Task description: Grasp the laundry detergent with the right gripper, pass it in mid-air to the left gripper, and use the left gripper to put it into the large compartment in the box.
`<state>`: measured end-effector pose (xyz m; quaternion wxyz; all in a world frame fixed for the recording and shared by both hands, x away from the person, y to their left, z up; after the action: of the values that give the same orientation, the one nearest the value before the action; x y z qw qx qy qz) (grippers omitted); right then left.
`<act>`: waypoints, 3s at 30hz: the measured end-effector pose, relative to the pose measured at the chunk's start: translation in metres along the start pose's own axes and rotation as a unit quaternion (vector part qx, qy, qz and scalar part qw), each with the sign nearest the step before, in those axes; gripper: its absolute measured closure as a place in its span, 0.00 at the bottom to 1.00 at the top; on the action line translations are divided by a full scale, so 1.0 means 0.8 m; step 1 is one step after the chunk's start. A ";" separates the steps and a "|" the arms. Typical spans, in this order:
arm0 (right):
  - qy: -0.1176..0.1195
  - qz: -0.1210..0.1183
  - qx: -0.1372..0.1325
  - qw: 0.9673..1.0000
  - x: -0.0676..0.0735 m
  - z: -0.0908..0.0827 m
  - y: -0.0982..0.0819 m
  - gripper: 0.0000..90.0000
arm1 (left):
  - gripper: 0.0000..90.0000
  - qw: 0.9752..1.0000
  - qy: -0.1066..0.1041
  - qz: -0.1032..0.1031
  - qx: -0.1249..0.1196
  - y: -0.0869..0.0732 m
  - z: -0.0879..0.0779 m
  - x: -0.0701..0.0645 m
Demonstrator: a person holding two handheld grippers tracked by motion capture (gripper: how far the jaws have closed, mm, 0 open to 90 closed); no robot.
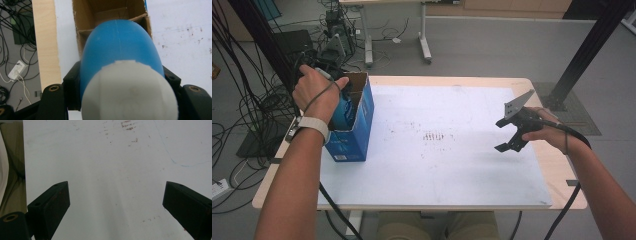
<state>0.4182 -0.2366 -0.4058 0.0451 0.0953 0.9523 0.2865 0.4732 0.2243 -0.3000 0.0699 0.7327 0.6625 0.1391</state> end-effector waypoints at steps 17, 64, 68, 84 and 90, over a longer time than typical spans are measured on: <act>0.001 0.008 0.003 1.000 0.002 0.000 -0.006 0.08 | 0.42 1.000 -0.001 0.002 0.004 -0.013 0.047 -0.002; -0.001 0.018 0.008 1.000 0.005 0.001 -0.015 0.08 | 0.41 1.000 -0.002 0.009 0.020 -0.029 0.089 -0.005; 0.000 0.015 0.008 1.000 0.005 0.002 -0.015 0.08 | 0.41 1.000 -0.003 0.007 0.020 -0.029 0.089 -0.005; -0.001 0.015 0.011 1.000 0.006 0.002 -0.014 0.08 | 0.41 1.000 -0.002 0.006 0.020 -0.029 0.089 -0.005; -0.001 0.016 0.011 1.000 0.006 0.001 -0.014 0.08 | 0.41 1.000 -0.001 0.006 0.018 -0.029 0.089 -0.004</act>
<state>0.4116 -0.2444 -0.4129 0.0402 0.1111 0.9536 0.2770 0.4719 0.2293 -0.3746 0.0572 0.7377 0.6606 0.1268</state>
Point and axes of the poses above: each handheld gripper's, and its own axes: z roughly forward along the jaws, y roughly out of its top, x roughly to its left, the point moved 10 cm from there along z, roughly forward along the jaws, and after that the axes turned 3 degrees about -z, right-handed, at the moved point
